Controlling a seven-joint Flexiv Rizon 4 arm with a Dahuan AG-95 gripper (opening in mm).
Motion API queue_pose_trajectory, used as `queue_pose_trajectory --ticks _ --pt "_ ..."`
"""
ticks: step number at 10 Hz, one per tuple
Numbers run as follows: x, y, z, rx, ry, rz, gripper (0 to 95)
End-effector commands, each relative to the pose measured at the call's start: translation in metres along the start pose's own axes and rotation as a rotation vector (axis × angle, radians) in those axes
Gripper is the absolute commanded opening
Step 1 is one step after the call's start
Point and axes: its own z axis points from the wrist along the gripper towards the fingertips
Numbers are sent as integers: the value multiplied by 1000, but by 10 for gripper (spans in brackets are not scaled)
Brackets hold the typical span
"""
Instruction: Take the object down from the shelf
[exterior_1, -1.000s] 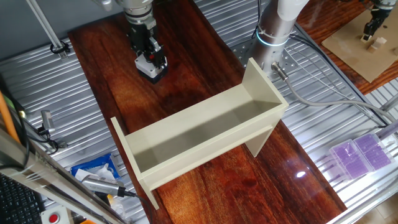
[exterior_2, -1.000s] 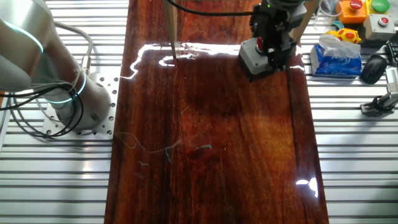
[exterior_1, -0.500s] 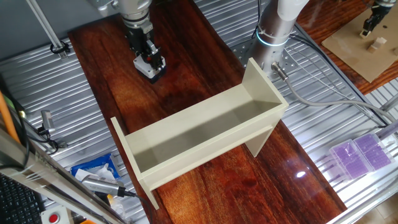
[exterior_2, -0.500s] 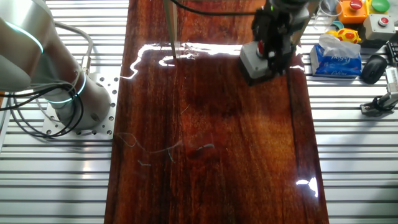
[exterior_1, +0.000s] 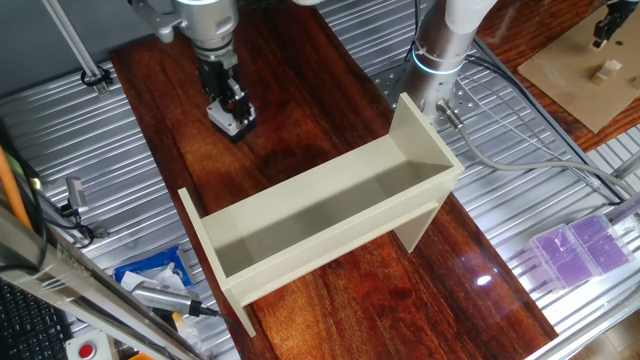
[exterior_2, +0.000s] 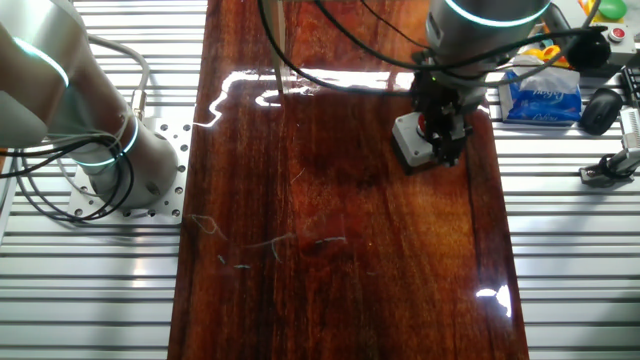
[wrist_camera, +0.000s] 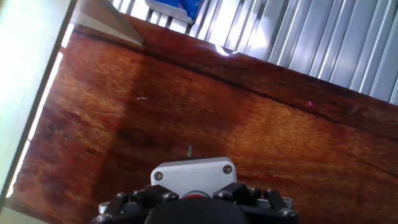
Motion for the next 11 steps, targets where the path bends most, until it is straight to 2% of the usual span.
queue_pose_trajectory --ticks 1,3,6,8,10,11 --pt "1 0 0 3 18 -23 0" --pt "1 0 0 1 43 18 0" --pt "1 -2 7 9 25 78 0" --pt "-1 -10 33 12 5 110 0" --pt "-2 -14 63 19 -30 131 0" --pt "-2 -15 72 20 -38 134 0"
